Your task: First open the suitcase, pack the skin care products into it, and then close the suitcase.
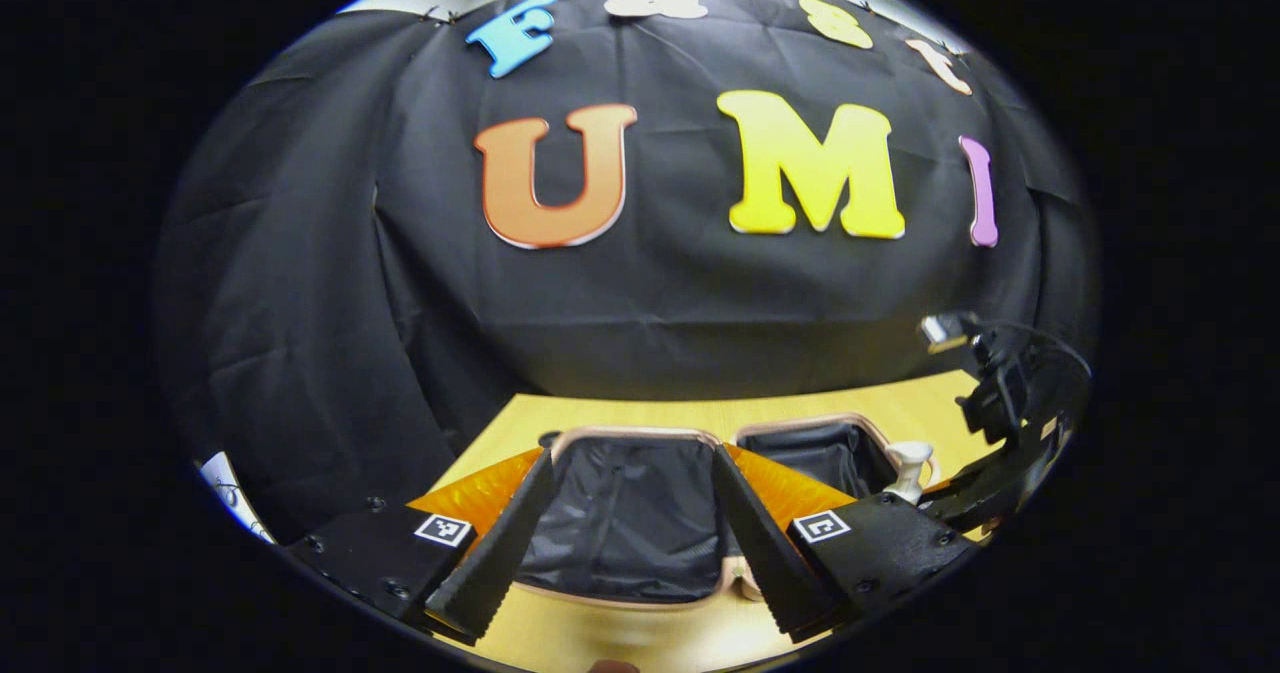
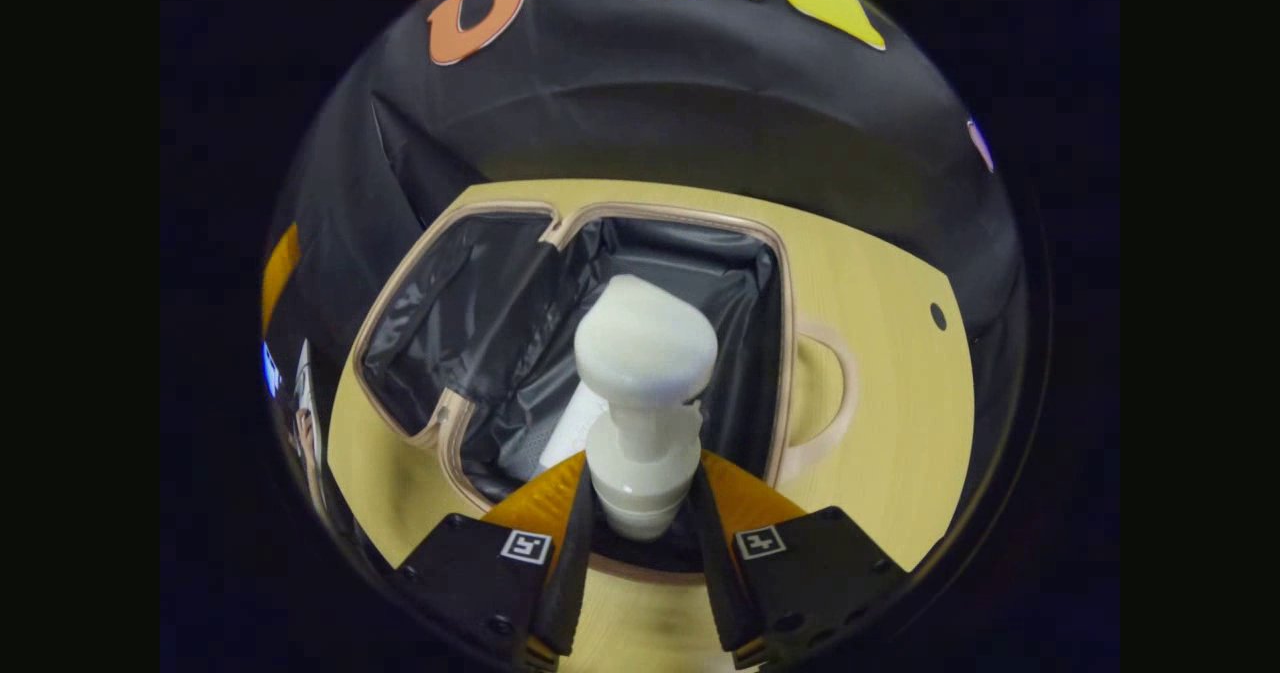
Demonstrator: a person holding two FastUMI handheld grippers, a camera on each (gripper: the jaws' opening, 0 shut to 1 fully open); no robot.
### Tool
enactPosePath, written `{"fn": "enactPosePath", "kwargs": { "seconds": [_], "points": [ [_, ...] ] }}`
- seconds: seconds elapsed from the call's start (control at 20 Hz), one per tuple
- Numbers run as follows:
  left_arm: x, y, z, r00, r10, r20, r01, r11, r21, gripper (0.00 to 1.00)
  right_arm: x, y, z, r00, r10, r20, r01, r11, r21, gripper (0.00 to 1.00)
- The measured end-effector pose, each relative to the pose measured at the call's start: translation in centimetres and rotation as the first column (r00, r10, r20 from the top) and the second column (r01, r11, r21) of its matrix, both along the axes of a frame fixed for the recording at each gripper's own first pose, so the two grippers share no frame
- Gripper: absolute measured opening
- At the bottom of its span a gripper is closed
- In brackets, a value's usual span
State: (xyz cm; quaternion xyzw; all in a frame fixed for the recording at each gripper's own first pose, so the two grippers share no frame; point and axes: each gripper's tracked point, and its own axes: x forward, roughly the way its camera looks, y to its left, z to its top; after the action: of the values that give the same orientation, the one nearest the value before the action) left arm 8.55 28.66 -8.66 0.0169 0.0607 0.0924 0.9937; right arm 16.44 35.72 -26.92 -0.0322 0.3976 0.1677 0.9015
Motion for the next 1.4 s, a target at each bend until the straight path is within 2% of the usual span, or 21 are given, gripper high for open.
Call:
{"fn": "enactPosePath", "kwargs": {
  "seconds": [0.05, 0.1, 0.15, 0.35, 0.45, 0.5, 0.6, 0.65, 0.7, 0.85, 1.0, 1.1, 1.15, 1.2, 1.3, 1.35, 1.4],
  "points": [
    [-0.4, 1.0, 1.6, 0.999, 0.007, 0.051, -0.008, 1.000, 0.015, 1.00, 0.1, 0.1, -0.1, 1.000, -0.004, -0.005, 0.004, 1.000, 0.000, 0.49],
    [-0.6, 2.0, 2.3, 0.998, 0.022, 0.062, -0.023, 0.999, 0.026, 0.94, 0.2, 0.1, 0.0, 1.000, -0.011, -0.009, 0.011, 1.000, -0.001, 0.49],
    [-0.7, 2.9, 2.9, 0.997, 0.037, 0.074, -0.040, 0.999, 0.036, 1.00, 0.4, 0.1, 0.1, 1.000, -0.025, -0.017, 0.025, 1.000, 0.001, 0.49],
    [-0.8, 6.6, 6.4, 0.984, 0.077, 0.161, -0.084, 0.996, 0.042, 1.00, 0.3, -0.5, 0.2, 0.993, -0.093, -0.067, 0.093, 0.996, -0.008, 0.49],
    [-0.4, 8.2, 6.4, 0.981, 0.087, 0.175, -0.096, 0.994, 0.045, 1.00, 0.0, -0.7, -0.5, 0.988, -0.119, -0.100, 0.115, 0.993, -0.041, 0.49],
    [0.0, 9.3, 5.4, 0.981, 0.096, 0.170, -0.100, 0.995, 0.015, 1.00, 0.0, -0.7, -1.0, 0.985, -0.132, -0.113, 0.126, 0.991, -0.053, 0.47],
    [1.0, 11.0, 1.2, 0.989, 0.120, 0.088, -0.113, 0.990, -0.082, 1.00, 0.0, -1.0, -1.7, 0.978, -0.160, -0.132, 0.152, 0.986, -0.064, 0.49],
    [1.5, 12.1, -0.6, 0.990, 0.133, 0.053, -0.126, 0.986, -0.111, 0.94, 0.1, -1.0, -1.9, 0.977, -0.168, -0.133, 0.161, 0.985, -0.061, 0.49],
    [1.8, 13.5, -2.4, 0.989, 0.147, 0.028, -0.142, 0.980, -0.137, 1.00, 0.2, -1.0, -2.1, 0.977, -0.170, -0.130, 0.163, 0.985, -0.059, 0.49],
    [2.0, 16.5, -7.4, 0.979, 0.193, -0.063, -0.202, 0.939, -0.278, 1.00, 0.0, -1.0, -2.2, 0.975, -0.168, -0.142, 0.161, 0.985, -0.056, 0.50],
    [2.0, 18.2, -10.1, 0.977, 0.189, -0.097, -0.211, 0.918, -0.335, 0.98, -0.3, -0.9, -2.2, 0.975, -0.163, -0.154, 0.159, 0.987, -0.036, 0.52],
    [2.1, 19.1, -11.0, 0.978, 0.186, -0.093, -0.207, 0.916, -0.345, 0.98, -0.3, -0.6, -0.7, 0.983, -0.143, -0.119, 0.144, 0.990, 0.001, 0.58],
    [2.2, 19.0, -11.4, 0.980, 0.175, -0.096, -0.198, 0.904, -0.379, 0.98, -0.5, -0.5, 0.9, 0.991, -0.114, -0.073, 0.116, 0.993, 0.029, 0.71],
    [2.3, 19.2, -11.9, 0.980, 0.170, -0.103, -0.197, 0.896, -0.398, 0.98, -0.9, -0.8, 2.5, 0.995, -0.100, -0.028, 0.102, 0.994, 0.041, 0.80],
    [2.8, 19.6, -13.6, 0.981, 0.148, -0.125, -0.189, 0.880, -0.436, 0.98, -3.1, -1.3, 6.6, 0.996, -0.068, 0.065, 0.062, 0.994, 0.092, 0.83],
    [3.4, 19.4, -15.3, 0.981, 0.129, -0.144, -0.185, 0.844, -0.503, 0.98, -6.1, -2.3, 10.6, 0.988, -0.042, 0.148, 0.022, 0.991, 0.133, 0.80],
    [3.8, 19.1, -16.2, 0.982, 0.114, -0.149, -0.179, 0.808, -0.561, 0.98, -7.7, -3.4, 12.8, 0.976, -0.034, 0.214, 0.005, 0.991, 0.137, 0.80]
  ]
}}
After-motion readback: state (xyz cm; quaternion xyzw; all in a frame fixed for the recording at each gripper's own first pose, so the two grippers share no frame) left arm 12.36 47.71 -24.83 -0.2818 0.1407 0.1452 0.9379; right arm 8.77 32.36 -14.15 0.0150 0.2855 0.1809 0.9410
